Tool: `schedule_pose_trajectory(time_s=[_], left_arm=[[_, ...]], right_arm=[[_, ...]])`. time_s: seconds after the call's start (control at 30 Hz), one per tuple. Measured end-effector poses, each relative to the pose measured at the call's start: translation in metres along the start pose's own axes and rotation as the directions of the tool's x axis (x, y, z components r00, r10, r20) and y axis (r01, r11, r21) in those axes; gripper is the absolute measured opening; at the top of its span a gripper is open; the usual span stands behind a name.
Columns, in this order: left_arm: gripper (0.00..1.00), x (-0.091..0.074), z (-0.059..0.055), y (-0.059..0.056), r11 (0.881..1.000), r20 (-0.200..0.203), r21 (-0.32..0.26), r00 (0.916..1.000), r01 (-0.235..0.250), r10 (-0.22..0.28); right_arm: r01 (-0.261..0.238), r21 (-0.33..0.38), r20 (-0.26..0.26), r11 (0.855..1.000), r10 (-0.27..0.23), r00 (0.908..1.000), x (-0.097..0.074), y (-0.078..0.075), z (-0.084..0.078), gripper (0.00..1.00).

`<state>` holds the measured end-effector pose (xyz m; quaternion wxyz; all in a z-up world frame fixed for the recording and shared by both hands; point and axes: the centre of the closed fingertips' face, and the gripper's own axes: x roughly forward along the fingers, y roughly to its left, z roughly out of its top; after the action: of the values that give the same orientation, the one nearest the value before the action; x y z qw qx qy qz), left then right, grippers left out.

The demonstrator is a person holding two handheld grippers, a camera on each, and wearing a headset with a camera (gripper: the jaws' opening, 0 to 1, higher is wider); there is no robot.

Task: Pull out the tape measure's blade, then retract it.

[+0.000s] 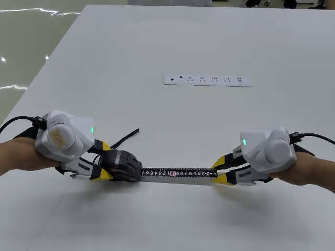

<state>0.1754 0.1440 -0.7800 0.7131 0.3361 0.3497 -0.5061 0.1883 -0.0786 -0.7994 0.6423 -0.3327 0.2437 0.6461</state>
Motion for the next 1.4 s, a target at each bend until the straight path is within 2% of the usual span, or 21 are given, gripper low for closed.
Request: schedule_pose_trajectory(time_s=[0.03, 0.17, 0.5, 0.57, 0.83, 0.93, 1.03, 1.1, 1.23, 1.37, 1.4], left_arm=[[0.26, 0.001, -0.003, 0.002, 1.0, 0.0, 0.0, 1.0, 0.0, 0.0], [0.26, -0.001, 0.001, -0.001, 1.0, 0.0, 0.0, 1.0, 0.0, 0.0], [0.26, -0.001, 0.002, -0.001, 1.0, 0.0, 0.004, 1.0, 0.0, 0.0], [0.26, 0.001, -0.003, 0.003, 1.0, 0.001, 0.002, 1.0, 0.0, 0.0], [0.26, 0.0, 0.004, -0.002, 1.0, 0.001, 0.005, 1.0, 0.0, 0.0], [0.26, 0.001, 0.003, -0.001, 1.0, 0.001, 0.006, 1.0, 0.001, -0.001], [0.26, 0.002, 0.0, 0.001, 1.0, 0.0, 0.005, 1.0, 0.001, -0.001], [0.26, 0.0, 0.006, -0.003, 1.0, 0.001, 0.005, 1.0, 0.001, -0.001], [0.26, 0.002, 0.001, 0.0, 1.0, 0.0, 0.006, 1.0, 0.001, -0.001], [0.26, 0.001, 0.004, -0.002, 1.0, 0.0, 0.007, 1.0, 0.002, -0.002], [0.26, 0.002, 0.002, -0.001, 1.0, -0.001, 0.007, 1.0, 0.002, -0.002]], right_arm=[[0.0, -0.001, -0.001, 1.0, 0.0, 1.0, 0.0, 0.0, 0.0, 0.12], [0.002, -0.001, -0.002, 1.0, -0.002, 1.0, 0.0, -0.001, -0.003, 0.12], [0.007, -0.002, -0.004, 1.0, -0.007, 1.0, -0.002, -0.001, -0.005, 0.12], [0.008, -0.002, -0.005, 1.0, -0.008, 1.0, -0.004, 0.0, -0.004, 0.12], [0.01, 0.0, -0.008, 1.0, -0.01, 0.9999, -0.006, -0.001, -0.009, 0.12], [0.01, 0.001, -0.012, 1.0, -0.01, 0.9999, -0.005, -0.003, -0.014, 0.12], [0.013, 0.003, -0.014, 1.0, -0.012, 0.9998, -0.009, 0.0, -0.012, 0.12], [0.014, 0.004, -0.015, 1.0, -0.014, 0.9998, -0.009, 0.0, -0.013, 0.12], [0.015, 0.007, -0.017, 1.0, -0.015, 0.9997, -0.011, 0.001, -0.013, 0.12], [0.014, 0.01, -0.018, 1.0, -0.014, 0.9997, -0.01, 0.0, -0.018, 0.12], [0.014, 0.011, -0.018, 1.0, -0.014, 0.9997, -0.01, -0.001, -0.019, 0.12]])
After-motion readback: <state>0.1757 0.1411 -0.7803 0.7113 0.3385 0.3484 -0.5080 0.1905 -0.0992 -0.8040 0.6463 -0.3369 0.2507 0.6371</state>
